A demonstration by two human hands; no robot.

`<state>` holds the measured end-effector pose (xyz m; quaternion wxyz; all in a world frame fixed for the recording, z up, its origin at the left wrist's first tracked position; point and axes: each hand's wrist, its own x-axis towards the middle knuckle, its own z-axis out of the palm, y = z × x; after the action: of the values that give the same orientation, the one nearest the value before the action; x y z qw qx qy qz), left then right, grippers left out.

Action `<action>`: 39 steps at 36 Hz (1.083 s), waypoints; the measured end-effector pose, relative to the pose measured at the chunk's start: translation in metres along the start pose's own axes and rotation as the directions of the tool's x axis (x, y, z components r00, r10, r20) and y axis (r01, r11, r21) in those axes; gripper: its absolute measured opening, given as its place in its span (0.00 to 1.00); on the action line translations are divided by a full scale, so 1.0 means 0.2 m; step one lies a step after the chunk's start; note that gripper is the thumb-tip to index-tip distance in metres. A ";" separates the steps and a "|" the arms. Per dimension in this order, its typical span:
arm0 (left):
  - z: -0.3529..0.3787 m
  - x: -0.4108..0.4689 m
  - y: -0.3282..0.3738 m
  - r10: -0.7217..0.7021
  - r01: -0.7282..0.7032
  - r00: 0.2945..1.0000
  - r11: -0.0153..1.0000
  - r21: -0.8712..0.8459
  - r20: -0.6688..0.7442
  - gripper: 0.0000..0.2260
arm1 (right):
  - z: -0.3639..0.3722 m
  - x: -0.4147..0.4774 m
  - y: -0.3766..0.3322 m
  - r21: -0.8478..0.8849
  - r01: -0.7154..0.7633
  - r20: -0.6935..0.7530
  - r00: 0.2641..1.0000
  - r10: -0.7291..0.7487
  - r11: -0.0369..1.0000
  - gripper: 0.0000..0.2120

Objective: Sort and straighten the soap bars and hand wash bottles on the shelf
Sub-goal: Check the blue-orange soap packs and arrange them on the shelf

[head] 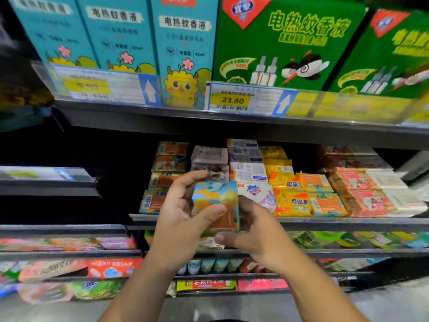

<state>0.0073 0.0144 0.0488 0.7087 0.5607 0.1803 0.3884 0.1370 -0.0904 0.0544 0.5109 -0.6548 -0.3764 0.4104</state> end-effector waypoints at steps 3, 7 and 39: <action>0.04 -0.01 0.01 0.001 -0.003 0.999 0.999 0.041 0.036 0.28 | 0.06 0.00 0.04 0.071 -0.009 -0.034 0.999 0.012 0.997 0.24; -0.02 0.03 -0.01 0.075 -0.074 0.997 0.982 0.175 0.003 0.28 | -0.03 -0.01 0.06 0.120 0.055 -0.126 0.991 -0.040 0.991 0.28; -0.13 0.16 -0.03 -0.313 0.374 0.925 0.855 0.360 -0.217 0.15 | -0.05 0.13 -0.08 0.057 -0.336 -0.062 0.939 0.339 0.940 0.16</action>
<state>0.0125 0.0556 0.0408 0.6231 0.6196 0.4053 0.2522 0.1537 -0.0676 0.0678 0.4608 -0.7120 -0.2307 0.4769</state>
